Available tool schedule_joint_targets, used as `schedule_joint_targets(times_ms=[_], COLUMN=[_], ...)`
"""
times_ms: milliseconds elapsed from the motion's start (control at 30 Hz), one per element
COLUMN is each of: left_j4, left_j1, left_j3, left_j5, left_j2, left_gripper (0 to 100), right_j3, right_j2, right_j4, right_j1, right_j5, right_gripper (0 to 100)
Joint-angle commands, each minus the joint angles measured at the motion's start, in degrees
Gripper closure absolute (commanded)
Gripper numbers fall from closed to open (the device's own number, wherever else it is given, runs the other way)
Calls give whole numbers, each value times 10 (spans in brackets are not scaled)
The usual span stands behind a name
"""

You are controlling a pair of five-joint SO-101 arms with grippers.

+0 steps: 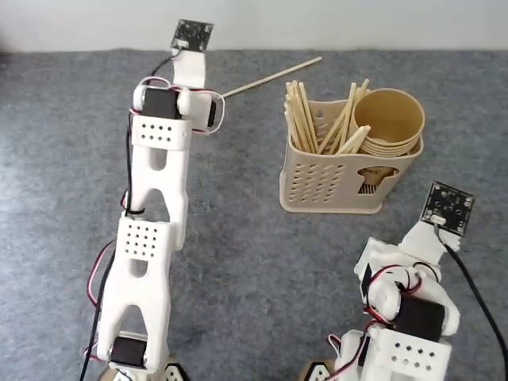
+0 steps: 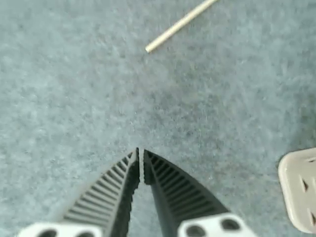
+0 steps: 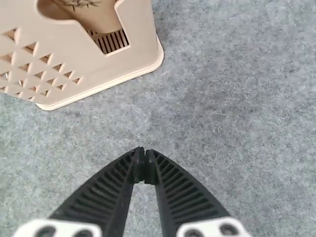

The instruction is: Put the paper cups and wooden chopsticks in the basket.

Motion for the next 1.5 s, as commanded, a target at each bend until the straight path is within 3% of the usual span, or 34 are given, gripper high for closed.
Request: schedule_joint_targets(times_ms=[0, 300, 967, 1200, 1467], left_j4=[15, 15, 9, -80, -179], left_j1=[-8, -8, 3, -43, -46], left_j3=[-36, 54, 688, 931, 1213], left_j5=[7, 8, 24, 30, 31], left_j2=[-69, -215, -872, -1111, -1349], left_gripper=[988, 988, 988, 988, 988], right_j3=[-3, 25, 24, 25, 25], right_j2=[-5, -5, -6, -6, -6], right_j4=[-5, -32, -13, -13, -13], right_j1=[-4, -4, -42, -42, -42], right_j5=[-5, -4, -2, -2, -2], right_gripper=[989, 989, 989, 989, 989])
